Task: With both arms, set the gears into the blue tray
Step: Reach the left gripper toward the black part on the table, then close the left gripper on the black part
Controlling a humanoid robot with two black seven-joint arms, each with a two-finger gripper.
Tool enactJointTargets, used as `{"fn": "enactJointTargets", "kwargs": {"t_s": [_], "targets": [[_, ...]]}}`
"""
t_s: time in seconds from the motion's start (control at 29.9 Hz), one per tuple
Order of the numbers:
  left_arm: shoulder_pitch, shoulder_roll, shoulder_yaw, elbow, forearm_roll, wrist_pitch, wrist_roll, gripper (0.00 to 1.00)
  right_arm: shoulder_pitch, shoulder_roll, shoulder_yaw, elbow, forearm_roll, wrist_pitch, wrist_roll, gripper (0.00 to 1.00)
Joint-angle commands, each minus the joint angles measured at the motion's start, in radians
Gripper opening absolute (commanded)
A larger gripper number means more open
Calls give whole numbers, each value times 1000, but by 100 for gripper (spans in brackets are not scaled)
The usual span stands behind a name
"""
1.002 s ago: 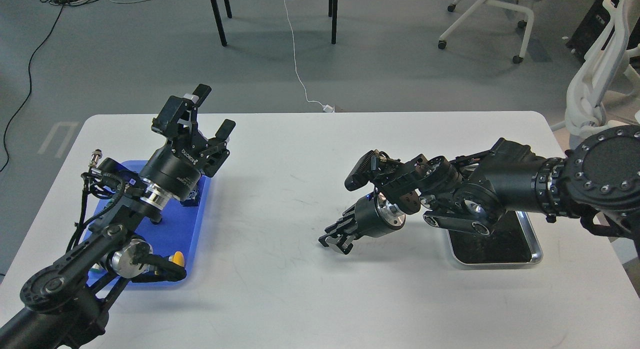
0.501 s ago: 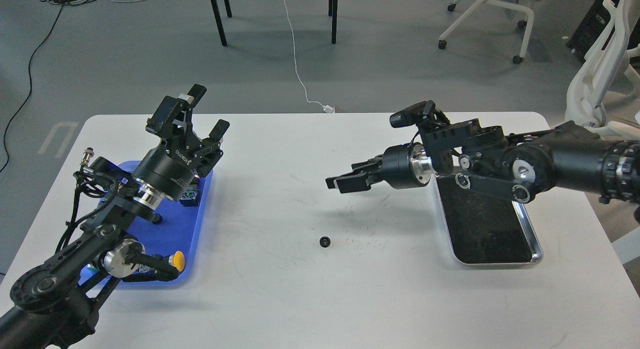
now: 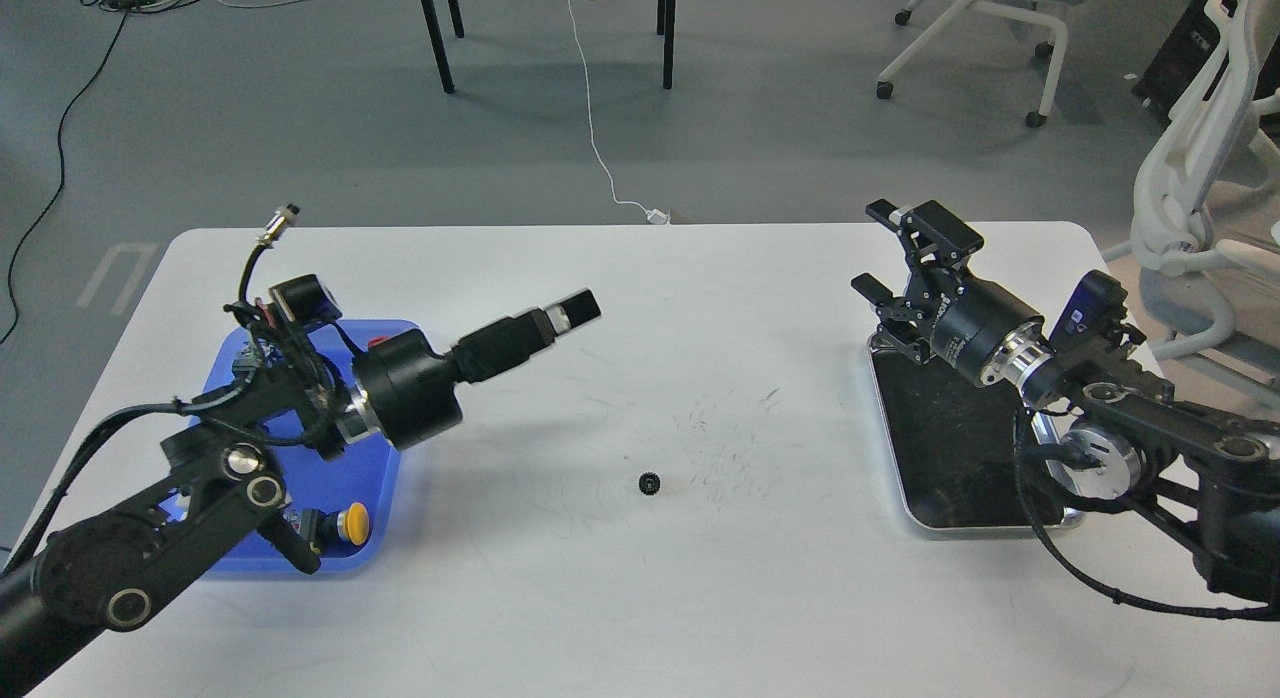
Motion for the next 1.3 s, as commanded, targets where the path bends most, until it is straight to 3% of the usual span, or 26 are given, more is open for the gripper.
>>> {"fn": "enactJointTargets", "kwargs": {"t_s": [0.0,0.23,0.33,0.5,0.63,1.1,1.2,1.27], "targets": [[-165,-8,198,34,377,6,1,97,-88,-4,103,2,101,58,0,96],[-398,-108,452,224,455,17,1,91,-127,-43,119,5,121,69,0,96],[-440,-149,543,287,455,23,1,85,-130,-50,117,5,121,70,0,96],[-443,-179,580,341,455,24,1,79,-130,-60,117,7,121,70,0,96],[-451,-182,611,361,455,24,1,67,-130,-64,116,15,121,70,0,96],[-437,-236,612,411,455,24,1,64,-130,-64,114,15,121,70,0,96],[-434,-239,614,430,455,24,1,54,-130,-64,114,15,121,70,0,96],[-434,-242,614,434,455,24,1,38,-131,-64,114,15,121,70,0,96]]}}
